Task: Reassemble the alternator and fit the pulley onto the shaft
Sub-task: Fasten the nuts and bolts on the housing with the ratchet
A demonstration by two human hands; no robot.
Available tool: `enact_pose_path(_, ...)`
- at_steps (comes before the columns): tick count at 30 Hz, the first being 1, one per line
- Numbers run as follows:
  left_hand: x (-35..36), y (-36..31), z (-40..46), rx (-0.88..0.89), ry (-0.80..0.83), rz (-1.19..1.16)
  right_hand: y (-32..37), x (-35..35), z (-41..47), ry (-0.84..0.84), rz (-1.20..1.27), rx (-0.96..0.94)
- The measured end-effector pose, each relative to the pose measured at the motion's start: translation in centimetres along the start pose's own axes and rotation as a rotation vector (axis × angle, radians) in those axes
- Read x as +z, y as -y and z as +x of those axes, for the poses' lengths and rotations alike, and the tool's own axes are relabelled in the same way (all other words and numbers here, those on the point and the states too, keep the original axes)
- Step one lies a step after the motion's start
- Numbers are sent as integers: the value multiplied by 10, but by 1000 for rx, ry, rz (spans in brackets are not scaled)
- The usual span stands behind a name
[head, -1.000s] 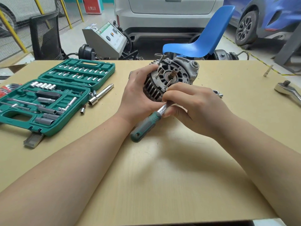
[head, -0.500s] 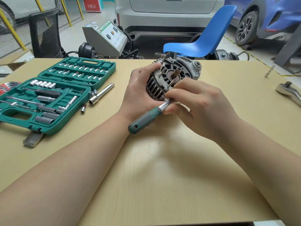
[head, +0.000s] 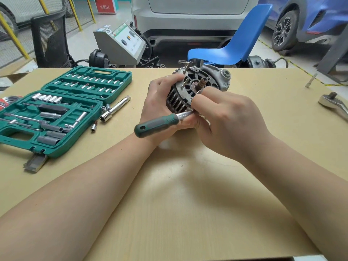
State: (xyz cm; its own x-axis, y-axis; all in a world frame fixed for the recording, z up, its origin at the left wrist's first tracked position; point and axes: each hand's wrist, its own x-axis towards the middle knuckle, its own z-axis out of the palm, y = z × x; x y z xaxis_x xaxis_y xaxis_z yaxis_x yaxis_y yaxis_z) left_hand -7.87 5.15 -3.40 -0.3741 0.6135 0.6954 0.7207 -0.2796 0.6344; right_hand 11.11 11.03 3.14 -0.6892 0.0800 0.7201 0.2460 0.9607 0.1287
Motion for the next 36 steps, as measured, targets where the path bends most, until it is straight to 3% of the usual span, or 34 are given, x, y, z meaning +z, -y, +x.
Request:
enact_pose_path(7,-3,-2,1,-13,11,11,11,-3,6,-18,-16,79)
enact_pose_path(15,2,-1,-2,-30,17,-18,-7,1,-3,211,149,-66)
enact_pose_path(21,4,1,-1,-29,8,-47,-9,6,-5,14,245,22)
enact_pose_path(24,4,0,-2,-48,13,-9,-16,1,-4,-226,430,171)
enact_pose_path(29,5,-2,-4,-84,54,-9,-55,2,-4,-444,768,682)
enact_pose_path(32,5,-3,-4,-104,64,-11,-88,12,-9,-405,755,926)
enact_pose_path(36,5,-5,-5,-122,68,-6,-120,36,-26,-163,586,1098)
